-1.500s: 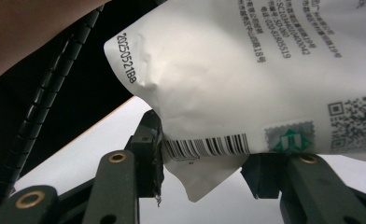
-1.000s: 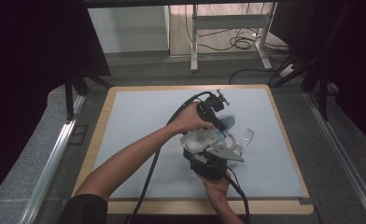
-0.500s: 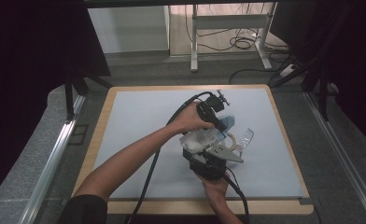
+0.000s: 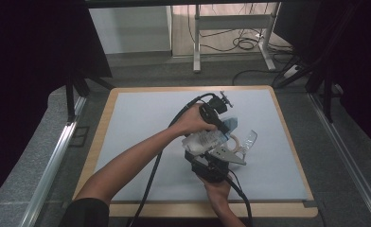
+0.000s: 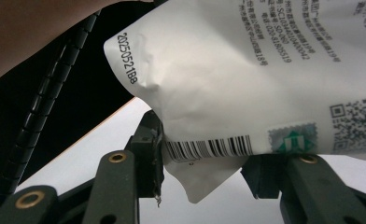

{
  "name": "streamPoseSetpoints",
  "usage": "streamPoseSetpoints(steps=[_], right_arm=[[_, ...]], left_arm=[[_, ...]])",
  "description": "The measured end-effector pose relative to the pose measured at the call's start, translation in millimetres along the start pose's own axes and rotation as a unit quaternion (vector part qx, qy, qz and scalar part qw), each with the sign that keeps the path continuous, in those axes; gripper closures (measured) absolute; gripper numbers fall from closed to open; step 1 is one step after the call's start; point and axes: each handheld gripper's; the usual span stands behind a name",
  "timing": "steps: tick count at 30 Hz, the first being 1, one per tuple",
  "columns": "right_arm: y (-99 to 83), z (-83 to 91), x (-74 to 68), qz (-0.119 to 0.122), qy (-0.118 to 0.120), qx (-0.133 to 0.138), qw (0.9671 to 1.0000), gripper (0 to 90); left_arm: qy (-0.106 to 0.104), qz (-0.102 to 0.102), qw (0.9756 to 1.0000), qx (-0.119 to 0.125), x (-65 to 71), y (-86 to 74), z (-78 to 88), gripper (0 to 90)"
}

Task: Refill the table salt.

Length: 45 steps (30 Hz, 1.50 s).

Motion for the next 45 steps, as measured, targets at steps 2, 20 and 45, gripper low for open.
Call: streamPoseSetpoints(steps=[2, 20, 45], right_arm=[[0.0, -0.1, -0.1, 0.001, -0.001, 0.0, 1.0, 54.8], [-0.4, -0.8, 0.6, 0.003, -0.001, -0.003, 1.0, 54.9], [0.1, 0.1, -1.1, -0.003, -0.005, 0.001, 1.0, 54.9]], left_arm=[[0.0, 0.0, 1.0, 0.0, -0.2, 0.0, -0.2, 89.9], [0.001, 0.0, 1.0, 0.001, -0.8, -0.4, -0.8, 89.9], [0.003, -0.005, 1.0, -0.006, 2.2, 1.0, -1.2, 89.9]])
Point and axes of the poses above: each handheld gripper's, and its own axes: z roughly backward along the jaws, y roughly out of its top, x roughly to its right, and after that the axes turned 13 degrees about z, right-handed
